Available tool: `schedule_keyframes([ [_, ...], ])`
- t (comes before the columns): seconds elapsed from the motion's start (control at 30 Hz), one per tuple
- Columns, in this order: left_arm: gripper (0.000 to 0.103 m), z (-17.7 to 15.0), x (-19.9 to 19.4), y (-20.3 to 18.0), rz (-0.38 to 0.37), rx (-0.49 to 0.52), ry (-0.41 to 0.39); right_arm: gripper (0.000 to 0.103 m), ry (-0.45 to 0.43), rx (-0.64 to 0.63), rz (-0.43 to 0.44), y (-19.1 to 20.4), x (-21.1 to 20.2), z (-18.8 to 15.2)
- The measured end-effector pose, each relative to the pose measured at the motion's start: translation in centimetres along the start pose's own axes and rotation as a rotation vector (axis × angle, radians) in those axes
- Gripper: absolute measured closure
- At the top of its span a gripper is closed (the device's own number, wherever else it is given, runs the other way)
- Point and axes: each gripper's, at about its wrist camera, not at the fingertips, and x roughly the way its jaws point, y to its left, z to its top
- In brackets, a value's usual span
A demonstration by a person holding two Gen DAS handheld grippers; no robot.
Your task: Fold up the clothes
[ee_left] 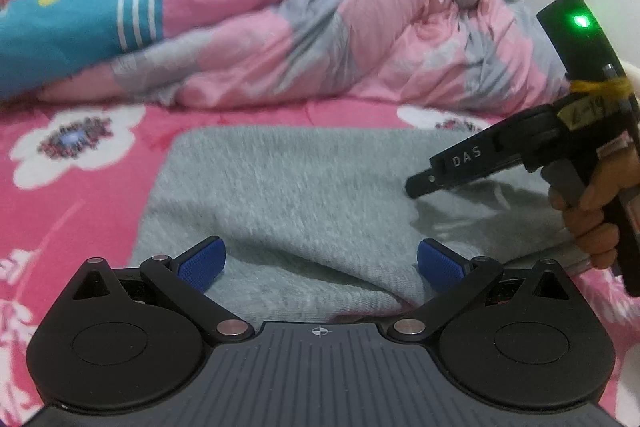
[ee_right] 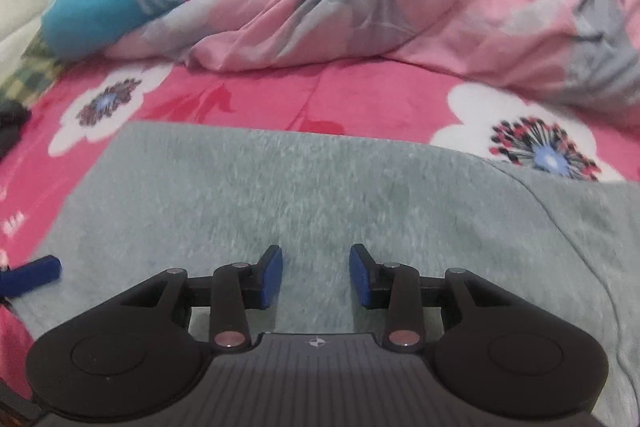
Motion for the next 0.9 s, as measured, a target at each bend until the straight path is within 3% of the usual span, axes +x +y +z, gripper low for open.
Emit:
schedule_keyframes([
  [0.07, 0.0, 0.1, -0.5, 0.1, 0.0, 0.012, -0.014, 0.064, -0.042, -0.008, -0.003, 0.3, -1.9, -0.1],
  [0.23, 0.0, 0.1, 0.3, 1.1, 0.003, -0.044, 0.051, 0.063, -0.156, -0.025, -0.022, 0.8, -5.4, -2.1],
  [0.33, 0.0, 0.0, 0.6, 1.3, 0.017, -0.054, 0.068, 0.063, -0.083, -0.031, -0.049, 0.6, -2.7, -5.1],
  [0.4, 0.0, -0.2, 0.6, 1.2, 0.025, -0.049, 0.07, 0.062, -0.173, -0.068, -0.062, 1.1, -3.0, -6.8],
  [0.47, 0.0, -0.3, 0.6, 1.1, 0.032, -0.043, 0.066, 0.062, -0.18, -0.064, -0.074, 1.4, -4.1, -6.6],
  [0.6, 0.0, -0.4, 0.5, 1.1, 0.033, -0.045, 0.068, 0.062, -0.279, -0.029, -0.093, 1.1, -7.6, -7.8],
  [0.77, 0.0, -0.3, 0.7, 1.0, 0.038, -0.048, 0.074, 0.061, -0.263, -0.073, -0.109, 0.2, -6.1, -10.7],
  [0.9, 0.0, -0.3, 0.7, 0.9, 0.044, -0.051, 0.078, 0.061, -0.268, -0.067, -0.105, 0.2, -6.1, -10.8],
])
